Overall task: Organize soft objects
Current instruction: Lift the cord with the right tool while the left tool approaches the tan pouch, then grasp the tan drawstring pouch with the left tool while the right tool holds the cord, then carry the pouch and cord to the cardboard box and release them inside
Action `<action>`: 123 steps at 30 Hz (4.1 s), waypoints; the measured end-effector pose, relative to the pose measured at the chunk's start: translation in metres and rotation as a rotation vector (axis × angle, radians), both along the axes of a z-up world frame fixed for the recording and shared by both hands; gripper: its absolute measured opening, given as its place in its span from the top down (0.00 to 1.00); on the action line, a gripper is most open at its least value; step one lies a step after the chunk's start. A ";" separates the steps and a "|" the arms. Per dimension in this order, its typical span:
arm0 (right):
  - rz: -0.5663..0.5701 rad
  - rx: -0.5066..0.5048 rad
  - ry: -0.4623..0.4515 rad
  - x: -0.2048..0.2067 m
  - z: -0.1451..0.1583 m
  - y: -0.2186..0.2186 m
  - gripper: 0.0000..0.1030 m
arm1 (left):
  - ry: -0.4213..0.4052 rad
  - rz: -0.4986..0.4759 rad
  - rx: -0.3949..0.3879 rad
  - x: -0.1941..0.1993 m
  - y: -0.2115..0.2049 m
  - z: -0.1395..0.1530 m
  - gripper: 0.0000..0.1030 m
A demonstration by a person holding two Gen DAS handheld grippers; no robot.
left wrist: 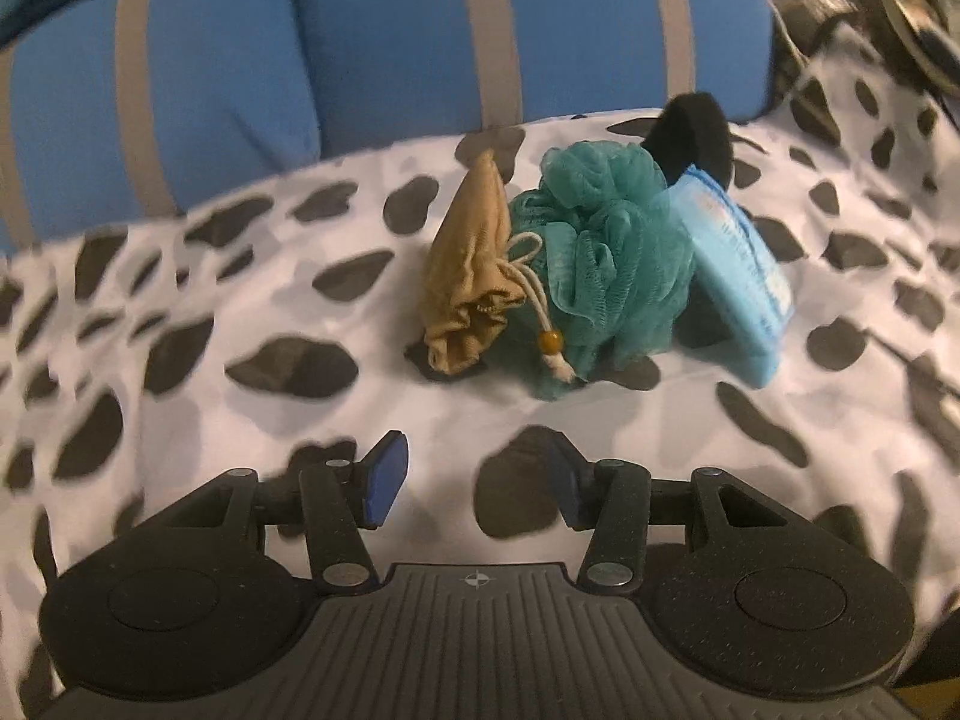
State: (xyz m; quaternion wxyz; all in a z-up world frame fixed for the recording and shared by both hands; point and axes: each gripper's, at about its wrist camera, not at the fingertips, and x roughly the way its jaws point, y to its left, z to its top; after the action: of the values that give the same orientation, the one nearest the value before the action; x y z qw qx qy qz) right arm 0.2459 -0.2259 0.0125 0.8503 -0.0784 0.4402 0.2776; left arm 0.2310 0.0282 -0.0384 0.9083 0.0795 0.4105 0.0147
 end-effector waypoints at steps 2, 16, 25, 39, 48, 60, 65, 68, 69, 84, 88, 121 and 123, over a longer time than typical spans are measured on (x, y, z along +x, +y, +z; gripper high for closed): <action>-0.009 -0.001 -0.012 -0.001 0.002 0.000 0.94 | -0.027 -0.017 0.052 0.003 -0.003 -0.006 0.52; -0.078 0.049 -0.001 0.008 0.004 -0.008 0.94 | -0.120 -0.098 0.288 0.037 -0.017 -0.041 0.52; -0.064 0.046 -0.004 0.009 0.003 -0.001 0.94 | -0.175 -0.168 0.361 0.049 -0.023 -0.043 0.59; -0.074 0.045 -0.028 0.011 0.003 0.003 0.94 | -0.182 -0.111 0.272 0.027 -0.012 -0.007 0.90; -0.093 0.037 -0.053 0.009 0.002 0.003 0.94 | -0.219 -0.085 0.106 -0.005 -0.005 0.030 0.91; -0.086 0.052 -0.077 -0.005 0.007 0.008 0.94 | -0.190 -0.073 -0.059 -0.056 -0.004 0.053 0.91; -0.079 0.070 -0.078 -0.011 0.011 0.012 0.94 | -0.148 -0.050 -0.160 -0.075 0.004 0.055 0.91; -0.063 0.079 -0.080 -0.018 0.012 0.016 0.94 | -0.126 -0.043 -0.211 -0.086 0.007 0.057 0.91; -0.057 0.081 -0.081 -0.020 0.013 0.017 0.94 | -0.122 -0.042 -0.220 -0.089 0.007 0.057 0.91; -0.036 0.121 -0.069 -0.056 0.015 0.015 0.94 | -0.083 -0.037 -0.395 -0.142 0.017 0.061 0.91; -0.033 0.134 -0.069 -0.068 0.017 0.015 0.94 | -0.072 -0.051 -0.402 -0.155 0.015 0.063 0.91; 0.053 0.050 0.039 -0.186 -0.001 0.030 0.94 | 0.213 -0.020 -0.436 -0.245 -0.015 0.056 0.90; 0.056 0.041 0.051 -0.189 -0.002 0.031 0.94 | 0.251 -0.012 -0.424 -0.248 -0.017 0.053 0.90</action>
State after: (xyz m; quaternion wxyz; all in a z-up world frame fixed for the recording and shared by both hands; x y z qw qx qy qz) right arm 0.0568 -0.1949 0.0105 0.8322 -0.0662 0.4534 0.3123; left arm -0.0165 0.0115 0.0146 0.8466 -0.1091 0.5136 -0.0872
